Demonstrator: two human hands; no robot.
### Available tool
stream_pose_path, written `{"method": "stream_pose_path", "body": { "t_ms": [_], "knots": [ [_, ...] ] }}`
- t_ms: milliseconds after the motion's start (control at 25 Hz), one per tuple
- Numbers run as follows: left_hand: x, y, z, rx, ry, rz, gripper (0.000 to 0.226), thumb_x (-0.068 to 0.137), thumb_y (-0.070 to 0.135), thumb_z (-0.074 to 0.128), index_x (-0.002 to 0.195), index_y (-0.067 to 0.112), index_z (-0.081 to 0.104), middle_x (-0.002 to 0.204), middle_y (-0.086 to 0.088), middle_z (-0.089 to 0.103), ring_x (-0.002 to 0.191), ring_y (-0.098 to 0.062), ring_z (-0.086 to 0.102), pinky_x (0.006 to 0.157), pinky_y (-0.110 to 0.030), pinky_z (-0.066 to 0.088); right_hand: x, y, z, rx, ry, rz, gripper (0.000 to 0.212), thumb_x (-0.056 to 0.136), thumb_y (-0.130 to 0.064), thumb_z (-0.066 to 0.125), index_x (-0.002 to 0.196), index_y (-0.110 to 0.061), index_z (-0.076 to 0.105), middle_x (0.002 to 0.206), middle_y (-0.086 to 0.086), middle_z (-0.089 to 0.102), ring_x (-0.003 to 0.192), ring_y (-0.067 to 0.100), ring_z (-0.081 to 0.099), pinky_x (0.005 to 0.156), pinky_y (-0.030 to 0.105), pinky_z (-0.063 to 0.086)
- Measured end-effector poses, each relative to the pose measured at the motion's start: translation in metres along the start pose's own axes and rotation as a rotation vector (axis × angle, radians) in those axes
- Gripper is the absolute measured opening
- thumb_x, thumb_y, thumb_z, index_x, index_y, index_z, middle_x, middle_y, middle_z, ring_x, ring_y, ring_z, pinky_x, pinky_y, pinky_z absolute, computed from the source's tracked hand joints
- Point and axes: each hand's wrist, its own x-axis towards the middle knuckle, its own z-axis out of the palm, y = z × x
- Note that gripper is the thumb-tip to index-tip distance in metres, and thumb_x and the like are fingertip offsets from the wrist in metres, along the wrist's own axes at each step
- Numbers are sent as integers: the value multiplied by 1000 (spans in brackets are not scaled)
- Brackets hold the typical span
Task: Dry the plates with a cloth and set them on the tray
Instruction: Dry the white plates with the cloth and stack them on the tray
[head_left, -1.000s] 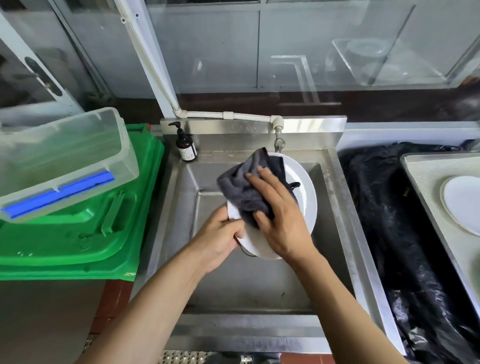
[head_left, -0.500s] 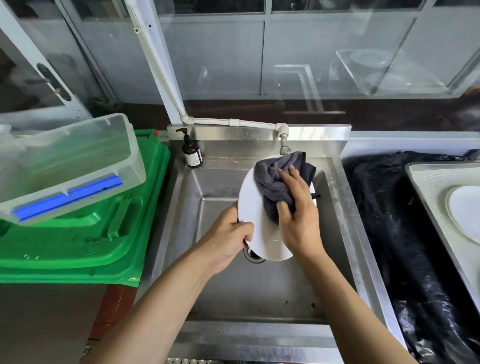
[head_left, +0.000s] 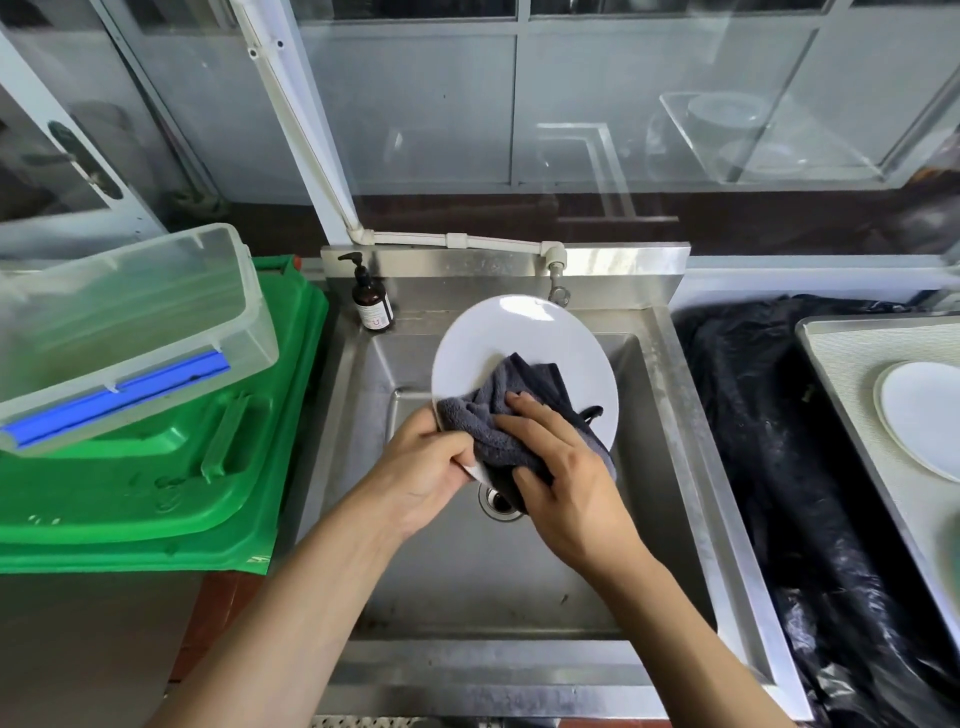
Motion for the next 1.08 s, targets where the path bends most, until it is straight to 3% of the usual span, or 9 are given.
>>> {"method": "stream_pose_path", "body": {
  "t_ms": [80,160,320,400,520,600,720,880,1080],
  "knots": [
    [-1,1,-2,-15,3,-19,43,73,-30,30,97,-7,58,97,-25,66,95,-38,65,77,-47,59,-6,10,-6,-66,8,18,47,89,-14,54,134,-21,65,150,-13,47,144,0,36,119,15,25],
    [-2,3,-5,17,34,-18,41,75,-28,32,93,-4,59,93,-21,67,90,-35,65,69,-42,60,-12,21,-8,-104,52,79,50,90,-7,58,138,-20,63,156,-5,45,146,11,38,121,27,30],
    [-9,5,0,140,-36,-36,33,63,-14,47,86,7,58,84,-11,58,83,-26,52,67,-35,50,5,34,-13,-64,272,290,58,93,1,56,149,-15,51,162,5,37,150,19,33,122,43,31],
    [-14,3,9,188,-72,-29,35,56,-8,47,87,6,54,85,-13,50,83,-26,45,70,-37,44,19,25,-10,-7,324,316,58,95,-6,53,152,-17,47,164,3,34,150,11,29,123,37,29],
    [-16,2,13,203,-118,24,32,57,-8,46,85,5,55,84,-14,45,84,-27,39,77,-43,36,25,6,3,33,183,62,58,91,-20,48,149,-20,51,162,0,37,150,0,25,122,19,22],
    [-17,4,10,220,-123,31,30,58,-8,46,82,7,57,79,-12,45,81,-26,41,74,-39,40,30,9,-3,0,154,0,56,92,-19,50,148,-19,52,161,1,39,151,8,29,123,24,24],
    [-20,5,11,268,-99,21,29,57,-6,48,83,5,54,77,-10,48,81,-24,43,70,-36,39,39,13,-14,37,318,193,57,91,-9,52,148,-16,52,162,3,38,148,5,29,124,33,28],
    [-22,5,17,245,-137,63,37,60,-10,45,74,17,65,64,-5,48,68,-15,44,67,-33,36,36,-7,1,52,124,-62,52,91,-17,49,143,-15,57,160,2,40,150,12,33,123,26,26],
    [-25,8,20,267,-117,49,32,61,-10,47,62,19,60,62,-4,46,70,-19,42,68,-36,35,46,-8,-5,94,253,73,55,89,-3,52,143,-12,56,160,6,40,150,13,32,123,33,29]
  ]
}}
